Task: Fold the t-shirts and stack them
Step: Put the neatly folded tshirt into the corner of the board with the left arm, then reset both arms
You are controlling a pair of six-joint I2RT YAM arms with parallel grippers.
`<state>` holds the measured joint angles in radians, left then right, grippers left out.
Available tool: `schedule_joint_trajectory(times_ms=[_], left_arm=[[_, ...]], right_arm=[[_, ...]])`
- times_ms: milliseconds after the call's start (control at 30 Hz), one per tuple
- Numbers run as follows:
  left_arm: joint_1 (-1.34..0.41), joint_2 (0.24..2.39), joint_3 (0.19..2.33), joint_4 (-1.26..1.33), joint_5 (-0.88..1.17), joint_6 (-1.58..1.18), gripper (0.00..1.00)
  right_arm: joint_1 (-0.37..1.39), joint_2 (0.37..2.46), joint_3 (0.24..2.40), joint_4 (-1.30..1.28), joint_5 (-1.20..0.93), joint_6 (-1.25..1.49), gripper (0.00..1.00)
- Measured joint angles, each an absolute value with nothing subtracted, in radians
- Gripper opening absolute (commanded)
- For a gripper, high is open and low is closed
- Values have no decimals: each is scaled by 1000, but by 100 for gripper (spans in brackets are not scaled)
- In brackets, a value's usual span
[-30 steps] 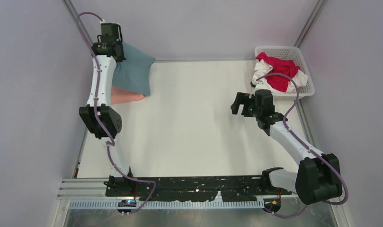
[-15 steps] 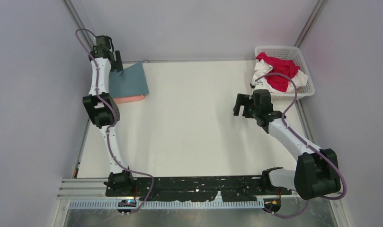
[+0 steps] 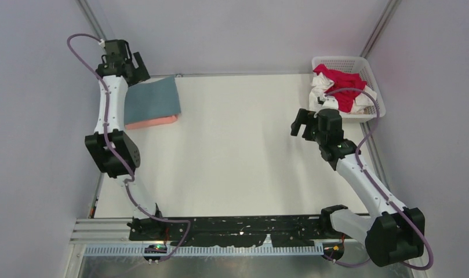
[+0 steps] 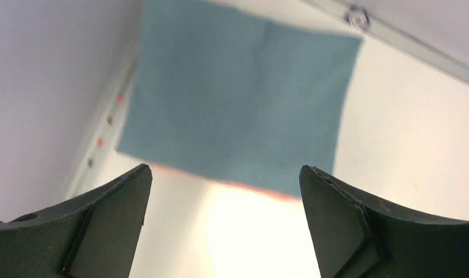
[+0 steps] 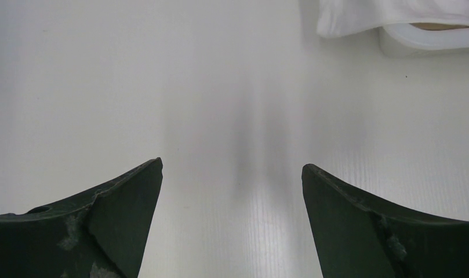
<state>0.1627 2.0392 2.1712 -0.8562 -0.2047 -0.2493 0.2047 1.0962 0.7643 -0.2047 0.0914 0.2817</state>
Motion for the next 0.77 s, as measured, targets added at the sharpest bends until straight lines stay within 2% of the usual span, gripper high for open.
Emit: schedule_joint_trajectory(times_ms=[133,267,367,600,767], left_arm=[[83,1720,1721,-719,-152,-338,99],[-117,1317,1169,-494,-90,-418,100],[-224,1069,878,-368,-68,-466,100],[-282,712,459,-289,-129,-540,100],[-282,564,360,-316,-174,-569,99]], right_arm=[[198,1019,748,-200,94,322,95],[194,959,695,-195,92,352,95],[194,909,626,-196,88,368,95],[194,798,475,-185,93,384,95],[194,744,421,-158,121,397,95]])
